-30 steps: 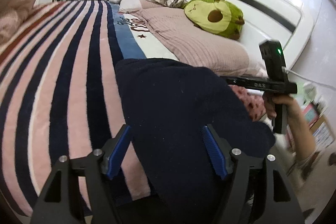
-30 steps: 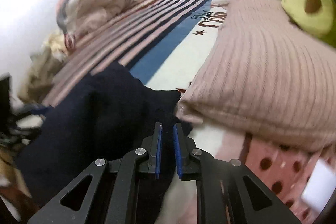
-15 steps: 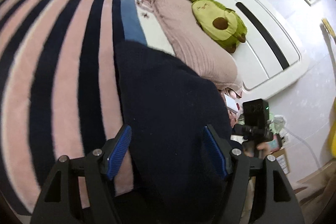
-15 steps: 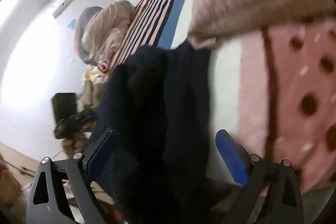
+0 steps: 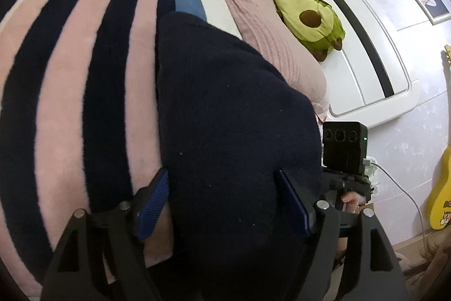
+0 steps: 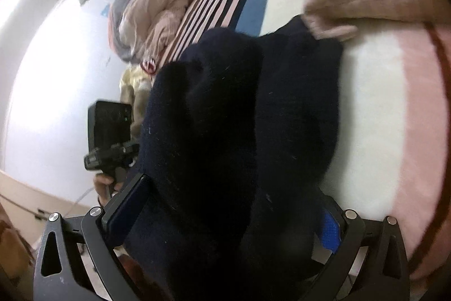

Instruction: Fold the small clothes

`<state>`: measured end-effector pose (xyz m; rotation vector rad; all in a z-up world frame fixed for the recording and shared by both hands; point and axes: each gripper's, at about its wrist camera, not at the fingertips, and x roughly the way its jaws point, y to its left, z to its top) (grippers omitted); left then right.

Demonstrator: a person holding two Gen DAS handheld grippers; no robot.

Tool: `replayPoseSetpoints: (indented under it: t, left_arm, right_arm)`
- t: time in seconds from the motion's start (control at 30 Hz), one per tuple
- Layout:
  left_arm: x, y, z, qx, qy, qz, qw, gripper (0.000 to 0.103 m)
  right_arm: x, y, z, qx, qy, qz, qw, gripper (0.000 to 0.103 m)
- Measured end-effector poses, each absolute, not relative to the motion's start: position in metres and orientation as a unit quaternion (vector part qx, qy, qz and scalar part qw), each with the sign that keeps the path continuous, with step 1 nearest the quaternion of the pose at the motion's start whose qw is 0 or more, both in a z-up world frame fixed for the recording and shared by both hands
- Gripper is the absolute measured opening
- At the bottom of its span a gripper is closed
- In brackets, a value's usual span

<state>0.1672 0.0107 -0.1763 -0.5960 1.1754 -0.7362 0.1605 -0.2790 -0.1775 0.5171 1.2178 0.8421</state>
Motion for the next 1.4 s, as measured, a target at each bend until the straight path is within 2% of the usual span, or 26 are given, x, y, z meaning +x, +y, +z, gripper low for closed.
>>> replayPoseSetpoints:
  t: [0.1, 0.13, 0.2, 0.23, 0.27, 0.4, 0.57, 0.77, 0.97, 1.4]
  left_arm:
    - [0.165, 0.007, -0.175, -0.257, 0.529, -0.331, 0.738, 0.071]
    - [0.166, 0.006, -0.174, -0.254, 0.527, -0.329, 0.741, 0.064]
    - [0.162, 0.003, -0.169, -0.234, 0.520, -0.323, 0.756, 0.057]
    - [0.161, 0.002, -0.167, -0.224, 0.515, -0.321, 0.762, 0.051]
    - [0.159, 0.000, -0.162, -0.209, 0.509, -0.318, 0.772, 0.048]
    - [0.154, -0.004, -0.151, -0.173, 0.495, -0.309, 0.793, 0.045]
    - [0.149, -0.004, -0.135, -0.144, 0.471, -0.306, 0.815, 0.044]
    - [0.145, 0.010, -0.110, -0.109, 0.434, -0.288, 0.847, 0.043]
    - [0.137, 0.043, -0.080, -0.083, 0.389, -0.265, 0.879, 0.042]
    - [0.108, 0.202, 0.004, -0.051, 0.328, -0.165, 0.929, 0.041]
  right_arm:
    - [0.162, -0.263, -0.177, 0.195, 0.558, 0.393, 0.704, 0.102]
    - [0.163, -0.257, -0.177, 0.186, 0.559, 0.396, 0.704, 0.102]
    - [0.164, -0.251, -0.176, 0.178, 0.556, 0.401, 0.706, 0.095]
    - [0.164, -0.248, -0.176, 0.176, 0.553, 0.407, 0.705, 0.086]
    - [0.164, -0.246, -0.176, 0.176, 0.551, 0.413, 0.704, 0.083]
    - [0.161, -0.248, -0.174, 0.180, 0.536, 0.426, 0.706, 0.072]
    - [0.156, -0.252, -0.162, 0.182, 0.508, 0.440, 0.718, 0.066]
    - [0.156, -0.243, -0.145, 0.168, 0.476, 0.461, 0.730, 0.061]
    - [0.160, -0.214, -0.128, 0.159, 0.456, 0.486, 0.728, 0.061]
    - [0.169, -0.048, -0.068, 0.096, 0.419, 0.578, 0.693, 0.061]
